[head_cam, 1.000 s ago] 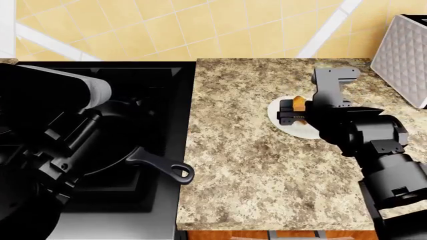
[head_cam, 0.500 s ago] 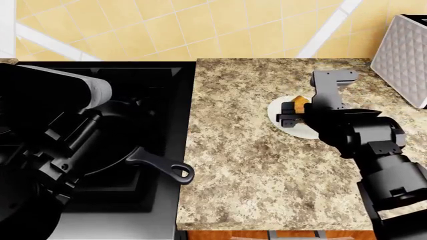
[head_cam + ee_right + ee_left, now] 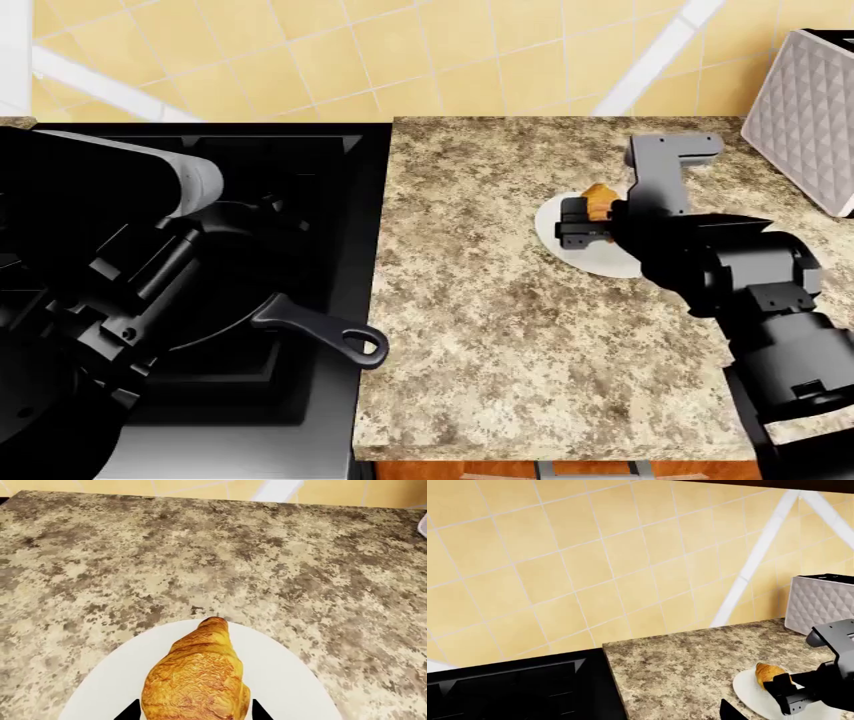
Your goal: Pick the croissant and place it on the pan. Then turn on the stove to warm the croissant.
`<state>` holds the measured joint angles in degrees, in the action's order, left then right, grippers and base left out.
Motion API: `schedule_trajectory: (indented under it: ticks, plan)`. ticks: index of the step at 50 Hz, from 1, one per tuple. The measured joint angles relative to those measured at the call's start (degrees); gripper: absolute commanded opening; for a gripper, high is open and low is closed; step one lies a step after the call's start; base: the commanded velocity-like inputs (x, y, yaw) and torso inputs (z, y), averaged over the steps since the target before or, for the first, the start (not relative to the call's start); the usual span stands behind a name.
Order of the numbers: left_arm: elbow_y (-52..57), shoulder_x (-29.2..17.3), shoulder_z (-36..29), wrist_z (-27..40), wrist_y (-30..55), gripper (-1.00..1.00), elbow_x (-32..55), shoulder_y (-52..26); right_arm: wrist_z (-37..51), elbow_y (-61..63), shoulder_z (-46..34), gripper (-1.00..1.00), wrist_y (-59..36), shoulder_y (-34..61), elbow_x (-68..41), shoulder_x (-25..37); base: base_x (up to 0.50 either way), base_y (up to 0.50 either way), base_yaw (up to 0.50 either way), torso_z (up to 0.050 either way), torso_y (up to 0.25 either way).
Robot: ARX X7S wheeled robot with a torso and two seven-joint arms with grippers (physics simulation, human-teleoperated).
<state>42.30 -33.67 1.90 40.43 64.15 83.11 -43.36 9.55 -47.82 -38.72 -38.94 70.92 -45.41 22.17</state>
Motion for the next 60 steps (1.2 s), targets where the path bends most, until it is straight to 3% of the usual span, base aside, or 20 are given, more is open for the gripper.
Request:
schedule_trajectory:
  ticks: [13,36,60]
  plan:
    - [0.16,-0.3,0.02,0.25,-0.53,1.0,0.33,0.19,2.2,7.15,0.49,-1.0,-1.96,-1.24,-1.26,2.49,0.0,0.0,0.0,0.0,0.0]
    - [0.78,-0.86,0.09,2.25,-1.29,1.0,3.12,-0.36,9.21,32.46,3.1,-1.0,-7.87,-8.23,-7.64,11.26,0.0,0.0,0.0,0.0,0.0]
    - [2.07,-2.19,1.49,0.31,-2.84,1.0,2.39,2.27,22.24,62.93,13.38,-1.0,-13.69,-15.48,-25.72,21.73,0.0,0.0,0.0,0.0,0.0]
